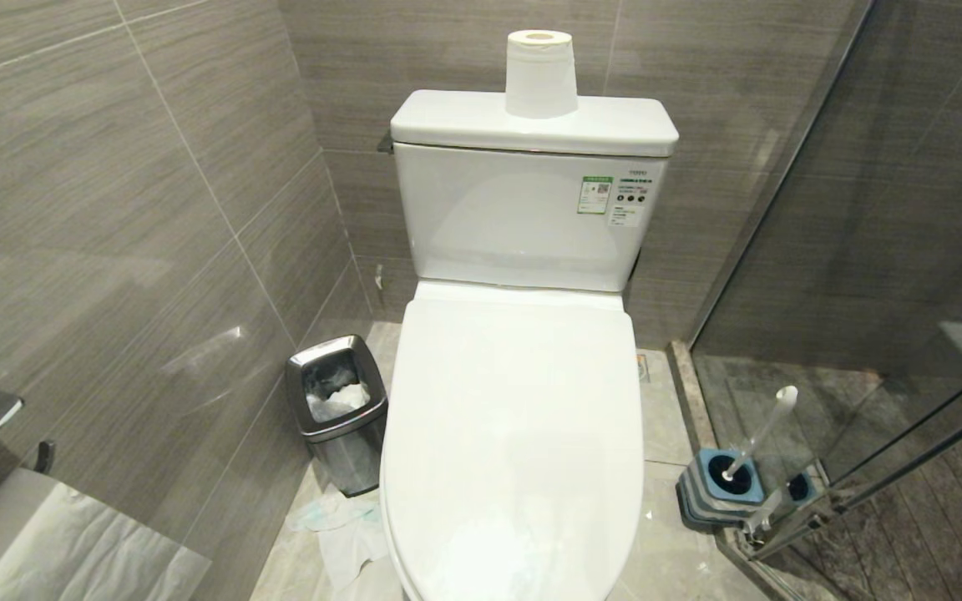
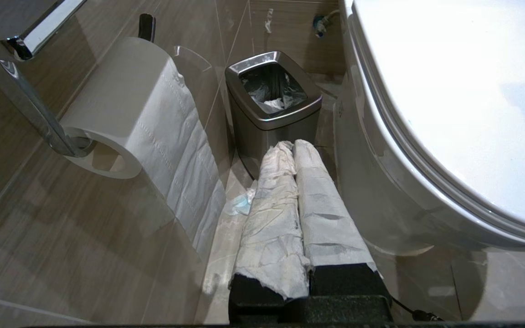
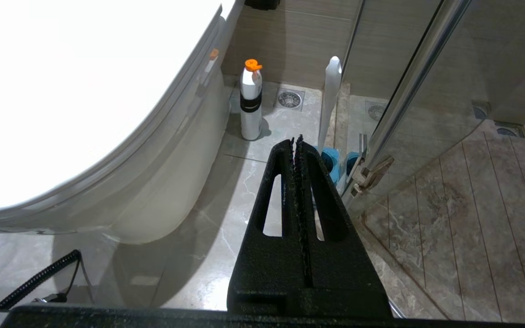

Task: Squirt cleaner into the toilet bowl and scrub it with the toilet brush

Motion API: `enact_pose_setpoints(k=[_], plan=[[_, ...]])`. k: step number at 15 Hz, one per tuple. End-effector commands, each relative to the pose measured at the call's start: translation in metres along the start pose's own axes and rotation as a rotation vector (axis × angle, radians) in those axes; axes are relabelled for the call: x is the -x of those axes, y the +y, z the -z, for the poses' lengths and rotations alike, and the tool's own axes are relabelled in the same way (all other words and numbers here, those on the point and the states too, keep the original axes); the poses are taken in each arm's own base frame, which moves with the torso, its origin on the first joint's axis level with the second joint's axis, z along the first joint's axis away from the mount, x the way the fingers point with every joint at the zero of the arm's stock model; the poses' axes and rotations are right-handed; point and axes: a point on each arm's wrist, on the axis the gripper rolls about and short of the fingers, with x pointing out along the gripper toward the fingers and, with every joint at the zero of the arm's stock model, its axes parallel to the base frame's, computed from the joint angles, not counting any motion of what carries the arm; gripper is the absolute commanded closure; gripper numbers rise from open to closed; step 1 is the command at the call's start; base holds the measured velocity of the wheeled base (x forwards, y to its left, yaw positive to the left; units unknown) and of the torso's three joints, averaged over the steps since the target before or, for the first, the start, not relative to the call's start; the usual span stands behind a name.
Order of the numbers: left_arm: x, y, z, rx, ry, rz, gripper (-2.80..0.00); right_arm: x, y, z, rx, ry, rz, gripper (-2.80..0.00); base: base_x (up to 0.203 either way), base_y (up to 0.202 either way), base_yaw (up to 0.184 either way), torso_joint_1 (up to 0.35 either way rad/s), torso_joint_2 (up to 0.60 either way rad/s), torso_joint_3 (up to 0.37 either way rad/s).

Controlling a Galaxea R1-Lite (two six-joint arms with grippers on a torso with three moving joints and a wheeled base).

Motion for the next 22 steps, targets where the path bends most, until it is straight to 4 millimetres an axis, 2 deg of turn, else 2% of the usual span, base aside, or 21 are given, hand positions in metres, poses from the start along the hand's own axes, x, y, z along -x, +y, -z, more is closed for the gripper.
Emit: enact_pose_setpoints(k=[1,22], plan=[[-0.0001,0.0000,0.0001,-0.001,0.003,0.000,0.00,-0.0001,0.0000,0.0004,0.000,0.002,-0.001,0.00,0.000,0.000,0.000,0.000,0.00,0.000],[-0.0002,0.0000,0.0004,0.000,0.003,0.000,0.00,-0.0001,0.0000,0.0004,-0.001,0.002,0.000,0.00,0.000,0.000,0.000,0.000,0.00,0.000]])
